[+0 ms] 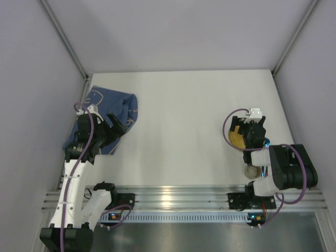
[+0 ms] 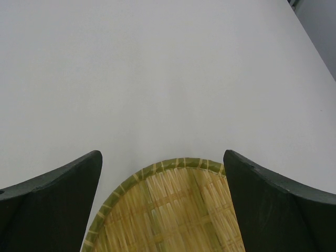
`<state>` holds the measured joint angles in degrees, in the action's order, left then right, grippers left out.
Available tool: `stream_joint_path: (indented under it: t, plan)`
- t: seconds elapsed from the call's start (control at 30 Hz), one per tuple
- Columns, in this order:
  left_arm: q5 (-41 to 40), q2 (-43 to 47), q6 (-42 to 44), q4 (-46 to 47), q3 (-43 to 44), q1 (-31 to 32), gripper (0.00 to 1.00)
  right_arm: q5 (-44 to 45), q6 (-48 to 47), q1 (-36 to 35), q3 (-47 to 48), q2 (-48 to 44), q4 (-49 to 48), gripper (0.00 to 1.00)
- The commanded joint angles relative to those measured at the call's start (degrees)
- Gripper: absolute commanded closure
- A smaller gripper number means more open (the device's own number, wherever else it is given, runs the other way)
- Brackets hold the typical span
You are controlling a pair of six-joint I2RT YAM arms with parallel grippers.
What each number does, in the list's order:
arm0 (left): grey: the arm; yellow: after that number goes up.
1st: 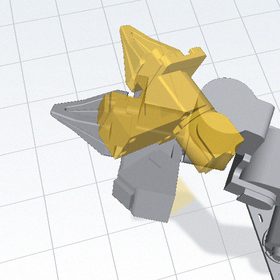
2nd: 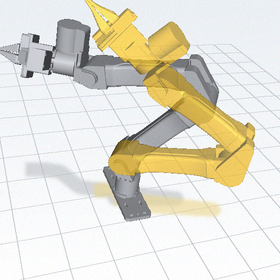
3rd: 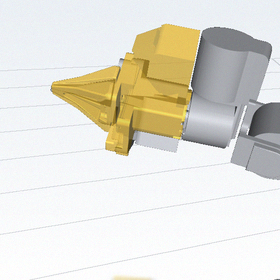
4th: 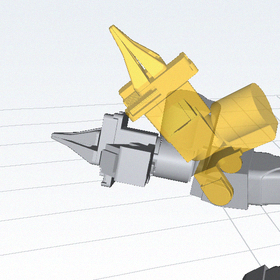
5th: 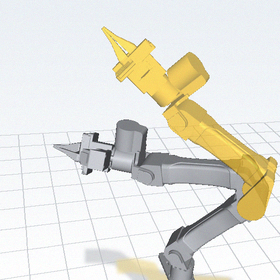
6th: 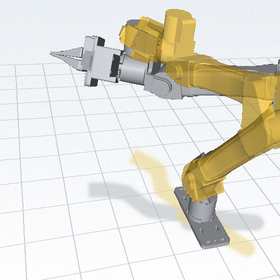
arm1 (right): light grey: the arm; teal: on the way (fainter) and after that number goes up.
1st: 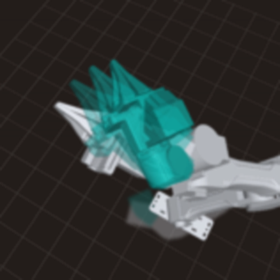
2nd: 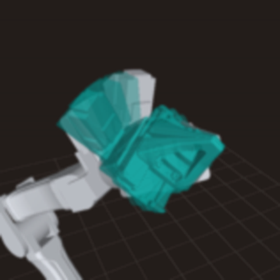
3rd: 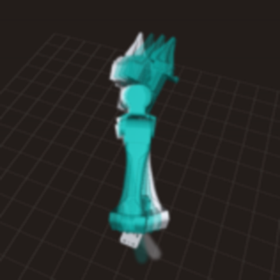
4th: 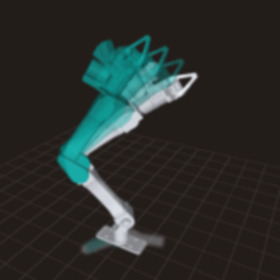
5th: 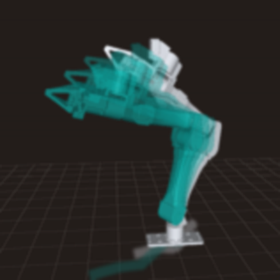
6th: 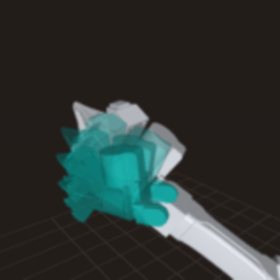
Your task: Set the dinner table for one person
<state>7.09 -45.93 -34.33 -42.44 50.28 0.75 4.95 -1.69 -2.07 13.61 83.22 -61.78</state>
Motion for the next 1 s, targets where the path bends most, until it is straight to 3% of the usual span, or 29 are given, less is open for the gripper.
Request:
stream_joint_path:
  t: [0.0, 0.1, 0.13, 0.17, 0.23, 0.27, 0.3, 0.37, 0.4, 0.47, 0.53, 0.57, 0.67, 0.8, 0.97]
  plan:
    - [0.47, 0.05, 2.16, -2.65, -0.36, -0.14, 0.05, -0.12, 0.64, 0.75, 1.34, -0.16, -3.96, 0.0]
    - [0.9, -0.82, 1.98, -2.39, -0.27, -0.14, 0.06, -0.29, 0.12, 0.4, 2.29, -2.08, -2.4, 0.0]
    - [1.51, -1.61, 1.81, -1.78, -0.27, -0.05, 0.07, -0.55, -0.67, -0.21, 3.96, -4.27, 2.75, 0.0]
    - [1.87, -2.14, 1.72, -1.51, -0.19, -0.14, 0.08, 0.05, -2.16, -1.0, 6.84, -6.21, 16.46, 0.0]
    - [2.48, -3.98, 1.63, -2.29, 1.3, -0.05, 0.11, 0.32, -2.09, -3.81, 19.48, -9.21, 30.34, 0.0]
    - [2.49, -4.51, 1.63, -3.0, 2.18, 0.21, 0.12, -0.81, 0.61, -4.69, 30.93, -9.65, 36.58, 0.0]
    - [2.05, -5.04, 1.63, -3.7, 3.06, 1.17, 0.12, -2.12, 3.42, -6.7, 37.48, -9.83, 49.78, 0.0]
    - [-0.23, -6.53, 2.16, -3.88, 4.91, 2.4, 0.12, -11.67, 9.3, -7.95, 52.4, -8.43, 58.4, 0.0]
    - [-0.85, -7.23, 2.51, -3.36, 5.26, 3.37, 0.12, -14.07, 14.56, -8.13, 54.14, -5.99, 59.48, 0.0]
    - [-0.85, -10.29, 2.6, -0.39, 5.09, 3.99, 0.12, -13.64, 33.65, -7.61, 54.16, -2.91, 61.5, 0.0]
    - [-0.94, -13.38, 2.68, 1.29, 5.35, 4.87, 0.13, -31.48, 38.93, -5.49, 55.64, 3.94, 65.17, 0.0]
    - [-1.11, -15.22, 3.12, 1.91, 6.05, 5.13, 0.13, -32.8, 40.79, -6.28, 56.61, 5.53, 68.08, 0.0]
    - [-5.85, -23.83, 6.81, 2.01, 10.26, 5.92, 0.14, -27.02, 41.16, -13.65, 47.79, 2.49, 69.87, 0.0]
    - [-9.37, -36.4, 12.95, 2.01, 17.99, 8.29, 0.19, -27.36, 40.81, -21.12, 42.4, -1.21, 74.6, 0.0]
    - [-17.19, -51.17, 16.57, 1.83, 28.72, 12.87, 0.22, -25.52, 37.75, -22.37, 39.3, -4.2, 79.87, 0.0]
